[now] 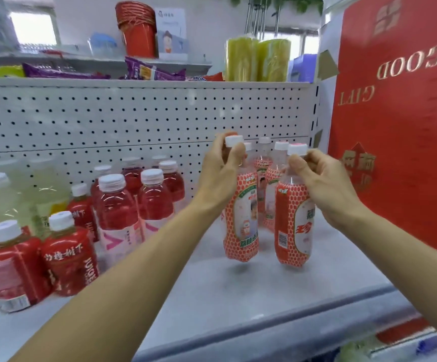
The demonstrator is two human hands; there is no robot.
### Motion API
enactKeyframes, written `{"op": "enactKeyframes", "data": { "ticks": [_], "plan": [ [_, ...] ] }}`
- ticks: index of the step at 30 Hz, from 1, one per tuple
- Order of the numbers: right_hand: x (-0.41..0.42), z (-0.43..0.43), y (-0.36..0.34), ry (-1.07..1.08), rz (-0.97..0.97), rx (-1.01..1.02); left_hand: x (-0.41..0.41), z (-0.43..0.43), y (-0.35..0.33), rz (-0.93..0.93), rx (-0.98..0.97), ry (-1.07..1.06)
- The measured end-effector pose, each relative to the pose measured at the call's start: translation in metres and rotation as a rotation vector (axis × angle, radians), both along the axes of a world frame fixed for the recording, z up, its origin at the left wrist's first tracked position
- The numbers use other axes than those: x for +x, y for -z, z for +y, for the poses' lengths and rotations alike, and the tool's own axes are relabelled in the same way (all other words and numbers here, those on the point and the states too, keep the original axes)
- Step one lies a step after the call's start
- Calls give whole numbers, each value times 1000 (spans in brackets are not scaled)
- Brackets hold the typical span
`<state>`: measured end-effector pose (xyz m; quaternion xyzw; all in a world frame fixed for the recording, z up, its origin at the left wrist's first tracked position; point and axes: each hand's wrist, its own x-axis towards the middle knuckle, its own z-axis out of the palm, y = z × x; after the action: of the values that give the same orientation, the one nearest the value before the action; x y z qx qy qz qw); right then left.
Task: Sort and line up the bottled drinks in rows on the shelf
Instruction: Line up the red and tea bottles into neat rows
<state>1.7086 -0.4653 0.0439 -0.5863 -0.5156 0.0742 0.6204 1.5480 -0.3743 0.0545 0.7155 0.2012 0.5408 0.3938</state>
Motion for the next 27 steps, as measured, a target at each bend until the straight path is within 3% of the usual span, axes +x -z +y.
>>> {"op": "enactKeyframes", "data": {
  "ticks": [11,17,21,23,27],
  "plan": [
    [46,35,13,-105,-2,-69,59,23,29,130,41,-122],
    [43,32,19,-112,-116,-95,54,12,38,209,30,-193],
    [31,22,32,28,-273,1,37,-18,53,262,-1,-237],
    [20,14,37,84,-401,144,23,-32,59,305,14,-300],
    [-20,2,47,-87,-514,304,-23,-52,74,315,52,-418]
  ]
}}
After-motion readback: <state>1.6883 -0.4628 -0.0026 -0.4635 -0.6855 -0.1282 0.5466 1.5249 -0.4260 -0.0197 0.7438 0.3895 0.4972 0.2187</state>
